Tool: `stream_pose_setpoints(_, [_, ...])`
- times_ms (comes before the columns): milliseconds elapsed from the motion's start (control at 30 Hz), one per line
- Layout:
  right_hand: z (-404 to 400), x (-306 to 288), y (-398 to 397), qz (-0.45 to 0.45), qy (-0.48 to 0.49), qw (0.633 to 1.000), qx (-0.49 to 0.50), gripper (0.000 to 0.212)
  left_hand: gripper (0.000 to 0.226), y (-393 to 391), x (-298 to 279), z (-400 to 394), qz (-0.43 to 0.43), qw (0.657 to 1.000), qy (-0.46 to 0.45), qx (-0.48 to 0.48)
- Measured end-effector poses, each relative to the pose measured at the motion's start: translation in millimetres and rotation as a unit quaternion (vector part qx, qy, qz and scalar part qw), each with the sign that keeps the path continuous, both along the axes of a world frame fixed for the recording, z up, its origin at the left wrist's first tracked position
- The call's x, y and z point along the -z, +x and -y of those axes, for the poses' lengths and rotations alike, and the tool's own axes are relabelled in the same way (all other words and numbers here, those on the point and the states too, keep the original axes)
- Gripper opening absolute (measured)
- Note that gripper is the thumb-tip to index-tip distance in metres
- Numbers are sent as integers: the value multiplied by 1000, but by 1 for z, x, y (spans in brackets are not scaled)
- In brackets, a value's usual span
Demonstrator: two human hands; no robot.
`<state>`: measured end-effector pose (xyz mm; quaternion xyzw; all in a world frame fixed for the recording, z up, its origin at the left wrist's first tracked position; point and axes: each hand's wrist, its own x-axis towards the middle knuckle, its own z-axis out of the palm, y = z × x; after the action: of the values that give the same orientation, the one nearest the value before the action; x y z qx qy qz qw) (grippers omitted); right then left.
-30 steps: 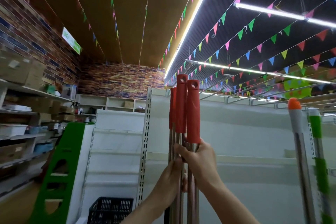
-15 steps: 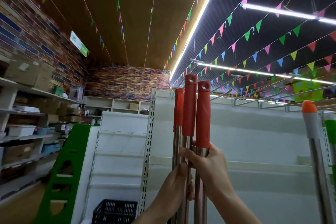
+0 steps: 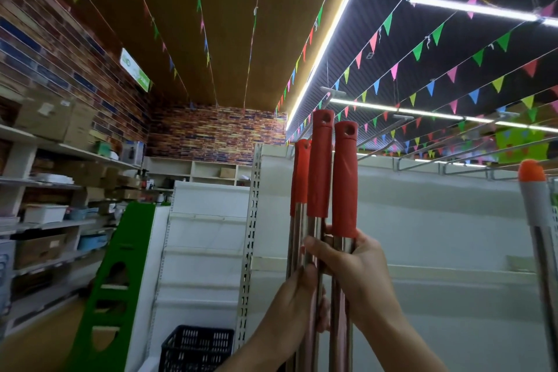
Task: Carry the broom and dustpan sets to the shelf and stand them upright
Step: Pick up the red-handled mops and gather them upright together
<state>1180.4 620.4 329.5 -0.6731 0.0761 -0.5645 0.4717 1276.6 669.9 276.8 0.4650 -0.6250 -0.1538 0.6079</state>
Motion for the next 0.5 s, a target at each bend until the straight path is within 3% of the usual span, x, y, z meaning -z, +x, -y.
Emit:
stream_pose_setpoints(233, [6,-5,4,-11,0,1000,1,17,49,-2,-10,-2,-2,1000,4,2])
stream_pose_setpoints(400, [15,3,20,-35,25,999,29,32,69,12,-4,14,6,999,33,-22])
stream_pose_setpoints(500, [20,7,30,-46,29,998,42,24,77,24,-1,21,0,999,34,-17])
